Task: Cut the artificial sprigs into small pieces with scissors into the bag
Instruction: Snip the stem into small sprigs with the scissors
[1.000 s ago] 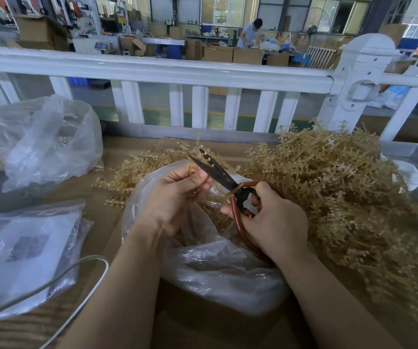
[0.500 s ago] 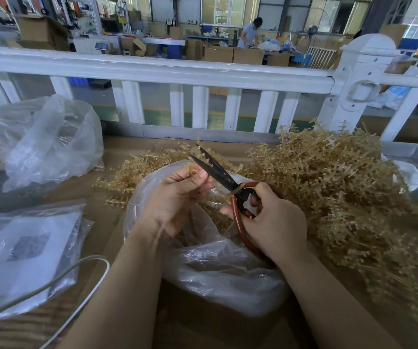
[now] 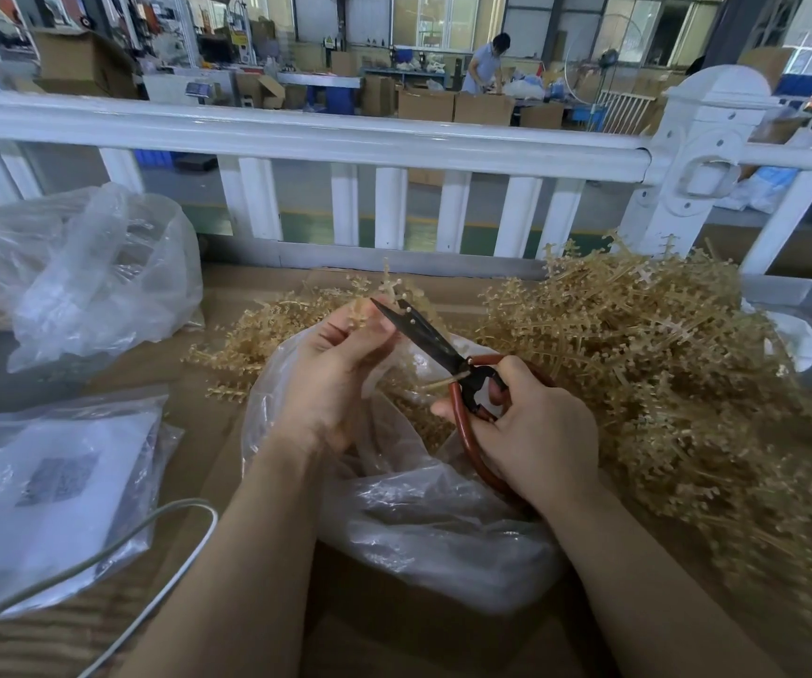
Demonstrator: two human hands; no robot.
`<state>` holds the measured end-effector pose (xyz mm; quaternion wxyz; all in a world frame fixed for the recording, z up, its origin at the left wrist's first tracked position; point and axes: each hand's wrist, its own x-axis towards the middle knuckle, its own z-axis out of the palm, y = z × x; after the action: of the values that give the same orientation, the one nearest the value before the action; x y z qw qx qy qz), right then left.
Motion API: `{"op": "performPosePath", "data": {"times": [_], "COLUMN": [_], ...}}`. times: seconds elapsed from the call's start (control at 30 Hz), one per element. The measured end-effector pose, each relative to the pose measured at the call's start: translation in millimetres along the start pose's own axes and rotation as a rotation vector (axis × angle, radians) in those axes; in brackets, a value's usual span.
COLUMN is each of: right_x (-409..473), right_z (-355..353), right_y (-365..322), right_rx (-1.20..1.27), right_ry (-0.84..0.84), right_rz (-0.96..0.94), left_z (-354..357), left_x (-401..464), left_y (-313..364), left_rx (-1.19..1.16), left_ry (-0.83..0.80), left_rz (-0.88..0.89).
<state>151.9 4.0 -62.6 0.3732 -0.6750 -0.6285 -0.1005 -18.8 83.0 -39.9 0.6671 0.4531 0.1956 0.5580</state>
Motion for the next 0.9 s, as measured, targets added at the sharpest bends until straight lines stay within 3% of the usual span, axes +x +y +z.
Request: {"op": "performPosePath", "data": {"times": [0.27,0.47,0.7,0.9], "right_x": [0.0,0.9,1.9,1.3], "right_z": [2.9,2.4,5.2,3.6], "right_y": [2.3,1.8,5.6,2.4], "right_rx": [0.011,-0.047,-0.113,-0.084], "right_ry": [-0.044,-0.063,-0.114,-0.069], "right_rz": [0.025,0.040,0.072,0.090], "left_z": [-7.7,-9.0,-3.7,-9.1], "left_x": [3.7,5.2,3.0,4.6], "left_y": [0.1,-1.3,-6.3,-6.2], "left_rx": [0.048,0.218,0.198,0.228], "left_ry": [0.031,0.062,0.024,-0.104], "left_rz": [0.034,0.033,-0.045,-0.083]}}
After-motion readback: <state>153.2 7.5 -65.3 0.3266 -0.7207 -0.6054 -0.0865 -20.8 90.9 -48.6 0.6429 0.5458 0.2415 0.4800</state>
